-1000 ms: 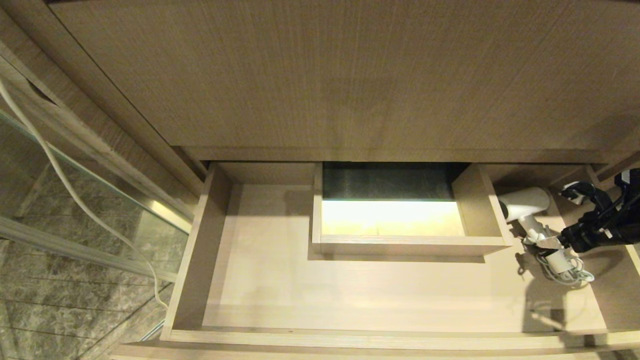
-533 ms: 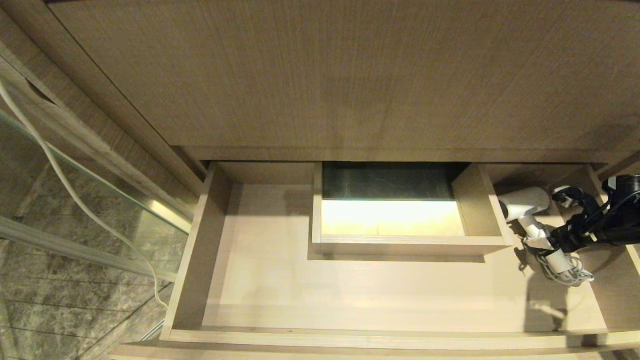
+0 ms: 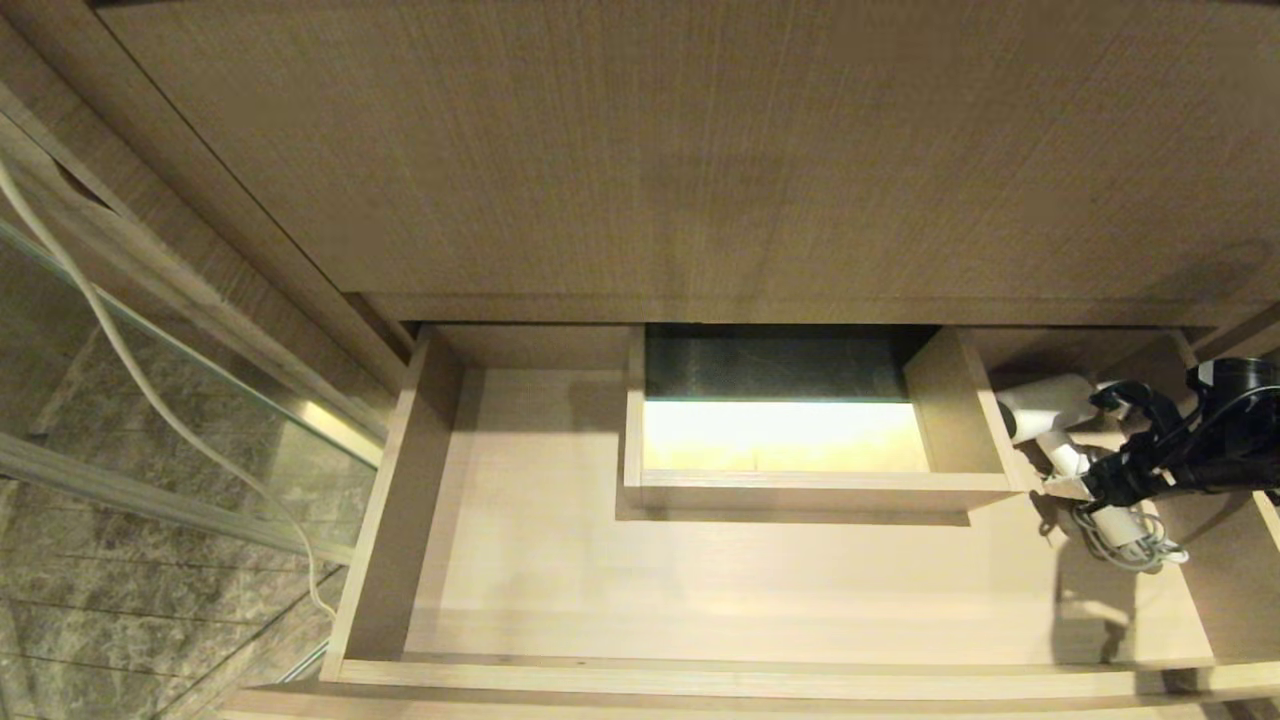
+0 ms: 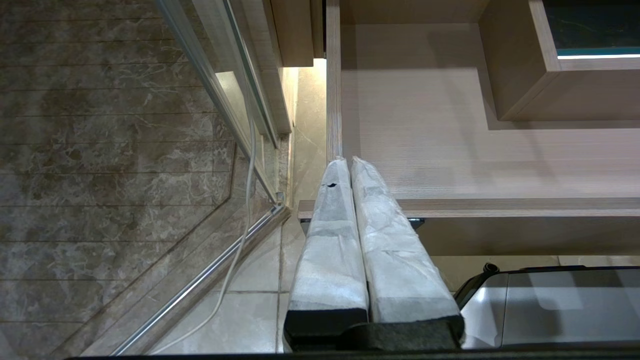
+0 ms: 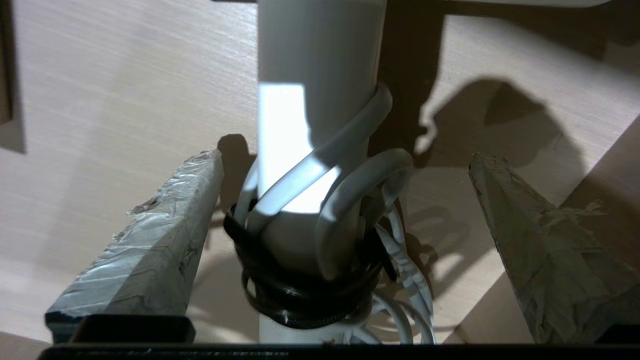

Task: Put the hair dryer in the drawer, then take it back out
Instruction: Take the hairdryer out

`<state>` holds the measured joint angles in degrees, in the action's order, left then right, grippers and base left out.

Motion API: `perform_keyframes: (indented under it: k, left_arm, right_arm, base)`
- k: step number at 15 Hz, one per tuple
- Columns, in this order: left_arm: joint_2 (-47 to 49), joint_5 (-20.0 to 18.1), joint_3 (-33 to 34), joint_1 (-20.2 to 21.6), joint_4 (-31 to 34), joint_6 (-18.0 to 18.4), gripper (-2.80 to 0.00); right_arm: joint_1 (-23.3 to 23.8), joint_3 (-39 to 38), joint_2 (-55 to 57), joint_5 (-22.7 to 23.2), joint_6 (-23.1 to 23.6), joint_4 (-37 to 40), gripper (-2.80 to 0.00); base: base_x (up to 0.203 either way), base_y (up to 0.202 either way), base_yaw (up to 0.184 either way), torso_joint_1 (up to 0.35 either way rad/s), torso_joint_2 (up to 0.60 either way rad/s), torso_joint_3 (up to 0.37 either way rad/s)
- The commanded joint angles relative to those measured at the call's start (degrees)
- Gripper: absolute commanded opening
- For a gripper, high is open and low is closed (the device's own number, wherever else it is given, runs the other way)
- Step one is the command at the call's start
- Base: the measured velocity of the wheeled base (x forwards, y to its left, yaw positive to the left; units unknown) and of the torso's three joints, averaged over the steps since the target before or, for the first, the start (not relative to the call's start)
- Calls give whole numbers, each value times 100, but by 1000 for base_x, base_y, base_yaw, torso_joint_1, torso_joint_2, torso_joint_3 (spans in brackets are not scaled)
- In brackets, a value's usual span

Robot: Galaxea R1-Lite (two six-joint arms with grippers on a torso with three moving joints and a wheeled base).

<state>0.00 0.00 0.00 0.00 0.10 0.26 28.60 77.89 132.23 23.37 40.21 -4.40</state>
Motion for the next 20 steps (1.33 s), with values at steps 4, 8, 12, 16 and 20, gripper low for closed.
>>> perform_keyframes:
  k: [4,8,12,16,20]
  left_arm:
    - [0,0,0,0,-1,0,-280]
    - [0,0,1,0,-1,0,-280]
    - [0,0,0,0,-1,0,-280]
    - [0,0,9,0,-1,0,-280]
    - [0,0,9,0,-1,0,-280]
  right_arm:
    - [-12,86,224,54,13,-8,0]
    - [-21,58,221,151,75,-181,-280]
    - [-15,19,86,150,69,-173,-280]
    - [-9,-81,-212,136,65,-84,-280]
    - [94,-469,-702,124,63,75,-280]
  base:
    - [0,0,0,0,0,0]
    - [0,0,0,0,0,0]
    - [0,0,0,0,0,0]
    - [0,0,0,0,0,0]
    - [0,0,0,0,0,0]
